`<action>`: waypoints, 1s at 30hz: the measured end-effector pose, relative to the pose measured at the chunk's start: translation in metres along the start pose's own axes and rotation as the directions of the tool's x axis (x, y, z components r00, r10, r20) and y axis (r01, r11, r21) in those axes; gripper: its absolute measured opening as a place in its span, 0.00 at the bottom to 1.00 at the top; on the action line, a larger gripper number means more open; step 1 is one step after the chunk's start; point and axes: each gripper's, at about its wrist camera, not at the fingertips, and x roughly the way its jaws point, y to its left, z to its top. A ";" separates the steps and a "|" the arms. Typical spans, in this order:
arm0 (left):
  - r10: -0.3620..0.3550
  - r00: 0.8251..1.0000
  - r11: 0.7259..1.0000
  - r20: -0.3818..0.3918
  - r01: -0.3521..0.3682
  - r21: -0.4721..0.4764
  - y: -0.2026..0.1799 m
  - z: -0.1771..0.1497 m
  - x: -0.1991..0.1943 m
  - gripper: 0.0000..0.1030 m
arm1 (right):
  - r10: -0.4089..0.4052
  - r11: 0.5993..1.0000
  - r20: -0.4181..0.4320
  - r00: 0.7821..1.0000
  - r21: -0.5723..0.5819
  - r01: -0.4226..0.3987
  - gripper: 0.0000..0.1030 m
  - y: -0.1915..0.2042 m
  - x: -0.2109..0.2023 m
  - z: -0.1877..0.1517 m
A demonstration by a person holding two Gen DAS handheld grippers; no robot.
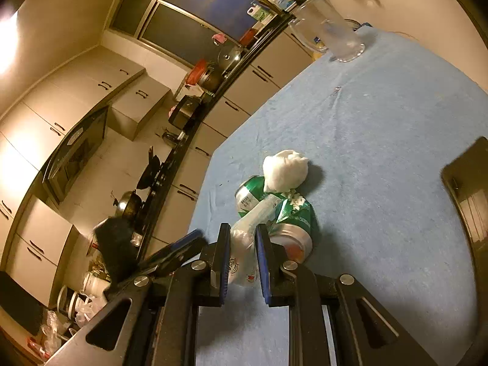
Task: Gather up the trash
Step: 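Grasp the white tissue pack with the right tool, then grasp the blue-and-white medicine box with the left tool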
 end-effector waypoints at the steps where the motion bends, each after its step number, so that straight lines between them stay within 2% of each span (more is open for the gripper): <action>1: -0.032 0.999 0.999 -0.031 0.031 -0.012 0.004 0.001 0.007 0.72 | 0.000 1.000 0.001 1.000 0.009 0.000 0.17 -0.002 -0.002 -0.001; 3: -0.058 0.997 0.998 -0.044 0.057 -0.025 0.008 -0.002 0.010 0.72 | 0.003 1.000 0.001 1.000 0.016 -0.003 0.17 -0.005 -0.006 -0.005; 7: -0.116 0.992 0.993 -0.051 0.117 0.021 0.001 -0.017 -0.006 0.72 | 0.003 1.000 -0.003 1.000 0.018 -0.003 0.17 -0.007 -0.011 -0.008; 11: -0.110 0.991 0.991 -0.074 0.114 0.065 -0.009 -0.038 -0.018 0.73 | 0.008 1.000 0.004 1.000 0.013 -0.008 0.17 -0.004 -0.009 -0.005; 16: 0.007 1.000 0.994 -0.030 -0.004 0.109 -0.017 -0.048 -0.019 0.74 | 0.004 1.000 0.003 1.000 0.010 -0.004 0.17 -0.002 -0.006 -0.008; 18: 0.086 0.996 0.988 -0.005 -0.084 0.132 -0.019 -0.047 -0.017 0.74 | 0.003 1.000 0.004 1.000 0.008 -0.003 0.17 -0.001 -0.006 -0.009; 19: 0.102 0.995 0.983 -0.007 -0.100 0.154 -0.020 -0.046 -0.014 0.74 | 0.000 1.000 0.003 1.000 0.007 0.000 0.17 -0.001 -0.006 -0.009; 24: 0.147 0.989 0.956 -0.016 -0.138 0.260 -0.032 -0.046 0.000 0.78 | -0.005 1.000 -0.019 1.000 0.002 0.005 0.17 -0.002 -0.003 -0.014; 30: 0.181 0.983 0.940 -0.002 -0.172 0.295 -0.038 -0.045 0.006 0.77 | 0.004 1.000 -0.025 1.000 -0.004 -0.004 0.17 -0.001 -0.003 -0.018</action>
